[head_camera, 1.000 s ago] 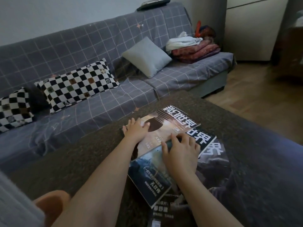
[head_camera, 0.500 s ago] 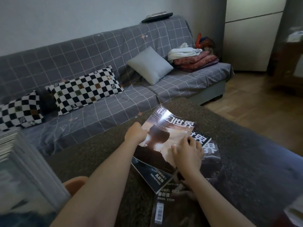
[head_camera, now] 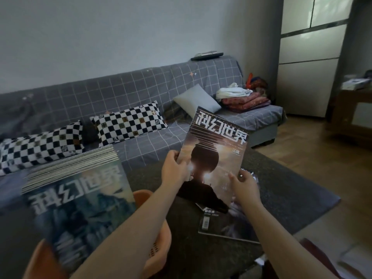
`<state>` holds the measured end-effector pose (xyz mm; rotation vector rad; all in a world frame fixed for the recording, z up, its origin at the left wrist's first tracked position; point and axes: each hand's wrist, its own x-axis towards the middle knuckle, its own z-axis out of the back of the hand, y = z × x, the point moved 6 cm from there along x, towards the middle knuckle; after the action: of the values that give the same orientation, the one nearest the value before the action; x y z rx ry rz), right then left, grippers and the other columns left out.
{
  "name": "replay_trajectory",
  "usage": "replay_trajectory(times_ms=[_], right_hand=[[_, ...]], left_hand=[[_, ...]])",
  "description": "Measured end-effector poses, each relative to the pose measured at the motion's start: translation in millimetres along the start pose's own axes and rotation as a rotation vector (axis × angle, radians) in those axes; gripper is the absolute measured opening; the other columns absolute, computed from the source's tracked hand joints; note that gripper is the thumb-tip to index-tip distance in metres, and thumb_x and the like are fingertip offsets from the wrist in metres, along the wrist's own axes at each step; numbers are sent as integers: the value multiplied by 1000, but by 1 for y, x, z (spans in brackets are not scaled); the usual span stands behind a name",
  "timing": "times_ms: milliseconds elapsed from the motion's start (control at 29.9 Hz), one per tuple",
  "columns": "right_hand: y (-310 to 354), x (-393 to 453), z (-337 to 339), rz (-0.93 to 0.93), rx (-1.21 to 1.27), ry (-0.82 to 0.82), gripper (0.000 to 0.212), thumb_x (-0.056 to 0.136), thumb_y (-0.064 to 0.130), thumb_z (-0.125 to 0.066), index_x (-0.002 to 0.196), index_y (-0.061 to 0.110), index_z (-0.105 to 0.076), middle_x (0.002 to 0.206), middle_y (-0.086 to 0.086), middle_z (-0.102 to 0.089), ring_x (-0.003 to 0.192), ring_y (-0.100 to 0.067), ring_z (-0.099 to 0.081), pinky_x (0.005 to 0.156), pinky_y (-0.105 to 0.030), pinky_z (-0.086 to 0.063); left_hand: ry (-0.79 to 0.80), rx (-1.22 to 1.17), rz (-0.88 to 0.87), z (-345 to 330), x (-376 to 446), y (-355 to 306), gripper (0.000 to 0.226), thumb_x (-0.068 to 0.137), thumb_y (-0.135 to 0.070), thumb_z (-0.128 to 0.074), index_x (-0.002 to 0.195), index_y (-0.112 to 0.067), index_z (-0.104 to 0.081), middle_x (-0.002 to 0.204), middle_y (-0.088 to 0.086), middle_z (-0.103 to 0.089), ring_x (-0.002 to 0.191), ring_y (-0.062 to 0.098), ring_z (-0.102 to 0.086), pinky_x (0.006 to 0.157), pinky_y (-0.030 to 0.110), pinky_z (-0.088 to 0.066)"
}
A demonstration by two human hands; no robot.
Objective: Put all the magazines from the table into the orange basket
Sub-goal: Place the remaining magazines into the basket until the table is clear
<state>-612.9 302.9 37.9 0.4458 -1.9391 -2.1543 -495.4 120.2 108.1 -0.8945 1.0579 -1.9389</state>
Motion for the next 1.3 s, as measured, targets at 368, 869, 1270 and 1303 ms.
replay_trajectory(times_ms=[368, 869, 1270, 1303], right_hand=[[47, -99, -37, 203, 53, 189, 23, 90, 24, -58, 113, 16, -57, 102, -5, -67, 90, -20, -65, 82, -45, -55], [59, -165, -146, 343, 2, 427, 12, 88, 22, -62, 99, 26, -59, 84, 6, -68, 77, -6, -65, 63, -24, -50], [36, -159, -189, 336, -207, 451, 19, 87, 25, -63, 106, 25, -59, 96, 9, -64, 88, -10, -62, 67, -23, -48], [33, -158, -191, 345, -228, 444, 17, 86, 25, -64, 102, 28, -59, 92, 12, -64, 86, -7, -61, 65, -19, -45]], left_hand=[[-186, -345, 88, 143, -103, 9, 13, 93, -16, -60, 106, -18, -58, 93, 6, -68, 77, 22, -68, 61, 31, -55], [-411, -351, 152, 261, -153, 94, 10, 93, -34, -58, 102, -32, -62, 86, -10, -71, 80, 13, -68, 75, 35, -57], [-451, -186, 248, 277, -153, 143, 18, 88, -23, -66, 105, -29, -65, 97, -5, -68, 90, 13, -65, 82, 37, -55], [-459, -154, 251, 277, -154, 146, 16, 87, -23, -67, 98, -34, -65, 95, -6, -68, 88, 11, -64, 79, 34, -54]])
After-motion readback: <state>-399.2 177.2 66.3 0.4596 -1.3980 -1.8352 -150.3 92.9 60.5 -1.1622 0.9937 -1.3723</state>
